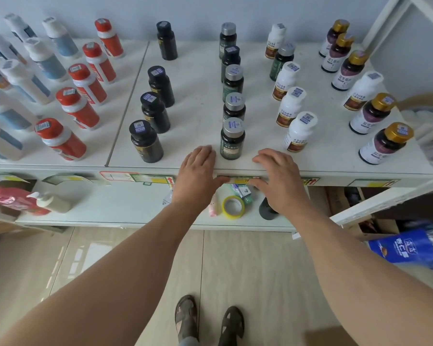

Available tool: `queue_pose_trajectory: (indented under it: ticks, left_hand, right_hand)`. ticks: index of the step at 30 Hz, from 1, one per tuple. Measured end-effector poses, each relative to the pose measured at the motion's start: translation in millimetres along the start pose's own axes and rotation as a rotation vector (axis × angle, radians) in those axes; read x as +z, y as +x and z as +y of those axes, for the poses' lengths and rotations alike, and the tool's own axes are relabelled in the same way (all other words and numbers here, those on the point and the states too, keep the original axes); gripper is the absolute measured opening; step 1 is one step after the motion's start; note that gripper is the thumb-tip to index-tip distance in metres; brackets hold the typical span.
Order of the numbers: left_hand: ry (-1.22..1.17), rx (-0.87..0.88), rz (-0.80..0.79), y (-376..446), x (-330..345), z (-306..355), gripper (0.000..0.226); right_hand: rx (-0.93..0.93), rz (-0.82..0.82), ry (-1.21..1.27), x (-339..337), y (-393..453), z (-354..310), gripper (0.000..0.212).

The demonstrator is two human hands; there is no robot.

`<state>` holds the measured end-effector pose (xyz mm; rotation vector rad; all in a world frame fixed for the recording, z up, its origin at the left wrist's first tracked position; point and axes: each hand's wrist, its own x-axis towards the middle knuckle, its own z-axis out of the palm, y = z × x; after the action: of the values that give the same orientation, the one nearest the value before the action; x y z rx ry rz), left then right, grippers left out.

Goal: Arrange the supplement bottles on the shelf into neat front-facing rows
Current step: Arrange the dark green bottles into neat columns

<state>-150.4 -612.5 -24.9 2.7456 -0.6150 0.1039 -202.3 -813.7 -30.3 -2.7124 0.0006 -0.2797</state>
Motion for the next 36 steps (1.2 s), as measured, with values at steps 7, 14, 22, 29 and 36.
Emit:
queue_pose_trajectory:
  ticks: [7, 14, 22, 29, 36]
  left_hand:
    - [-0.011, -0.020, -0.045, 1, -6, 3, 0.074]
    - [-0.156, -0.136, -0.149, 7, -29, 9, 0.074]
    - [-0.375, -0.234, -0.259, 17, -44, 14, 0.065]
    - [-0.485, -0.211, -0.310, 23, -70, 8, 0.049]
    - [-0.644, -0.199, -0.367, 16, -91, 8, 0.051]
  right_hand:
    - [0.007, -0.023, 0.002, -3, 0, 0, 0.046]
    - [0.117, -0.089, 0.111, -21, 8, -16, 0.046]
    - [0.208, -0.151, 0.387, -58, 64, -72, 0.063]
    - [0.300, -0.203, 0.297, -68, 78, -81, 0.048]
    - [0.338, -0.080, 0.327, -88, 68, -100, 0.051]
